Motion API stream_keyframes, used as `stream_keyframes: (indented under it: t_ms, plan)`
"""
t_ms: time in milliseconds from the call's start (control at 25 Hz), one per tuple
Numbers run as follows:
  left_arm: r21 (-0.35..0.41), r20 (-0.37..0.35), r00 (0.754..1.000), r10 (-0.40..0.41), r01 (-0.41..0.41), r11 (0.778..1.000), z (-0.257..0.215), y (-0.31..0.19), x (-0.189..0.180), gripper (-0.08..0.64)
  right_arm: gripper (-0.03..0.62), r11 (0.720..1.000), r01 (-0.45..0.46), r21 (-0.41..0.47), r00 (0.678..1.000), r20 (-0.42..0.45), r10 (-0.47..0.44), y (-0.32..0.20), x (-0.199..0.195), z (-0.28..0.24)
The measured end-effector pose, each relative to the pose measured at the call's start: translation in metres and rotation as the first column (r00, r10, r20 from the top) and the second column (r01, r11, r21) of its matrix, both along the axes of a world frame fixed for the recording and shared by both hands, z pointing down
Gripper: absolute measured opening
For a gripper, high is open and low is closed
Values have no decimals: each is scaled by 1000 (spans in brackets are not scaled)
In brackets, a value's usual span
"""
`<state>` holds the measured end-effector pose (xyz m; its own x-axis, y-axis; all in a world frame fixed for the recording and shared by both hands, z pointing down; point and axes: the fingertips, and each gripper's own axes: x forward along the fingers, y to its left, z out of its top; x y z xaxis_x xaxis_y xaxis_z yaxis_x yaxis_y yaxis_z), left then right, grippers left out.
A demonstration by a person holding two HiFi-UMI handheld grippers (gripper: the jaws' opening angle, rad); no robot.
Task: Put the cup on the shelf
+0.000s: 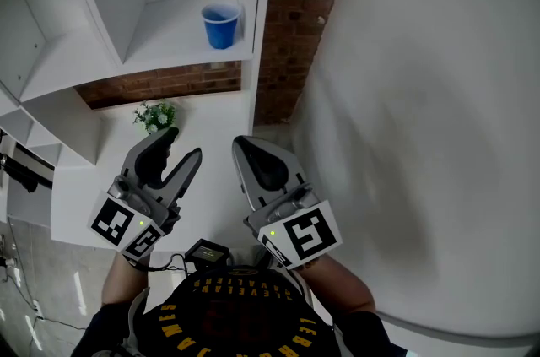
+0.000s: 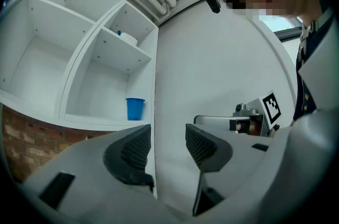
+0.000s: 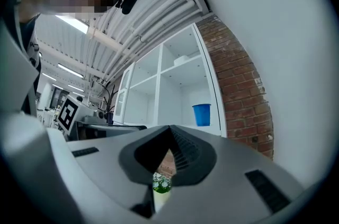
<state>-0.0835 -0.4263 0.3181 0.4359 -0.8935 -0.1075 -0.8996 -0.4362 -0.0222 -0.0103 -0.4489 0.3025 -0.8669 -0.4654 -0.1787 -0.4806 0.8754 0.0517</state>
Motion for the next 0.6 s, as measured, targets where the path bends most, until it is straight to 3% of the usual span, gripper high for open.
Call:
stream_keyframes:
  t_ms: [280,600]
  plan:
    - [8,9,1000,11,-11,1000,-4,0,5,210,-8,998,21,51,999,-29,-19,15,-1,-5]
    - [5,-7,1000,-9,9,1000,-2,-2,-1,210,-8,999,7,41,1000,-25,-6,11,2,0]
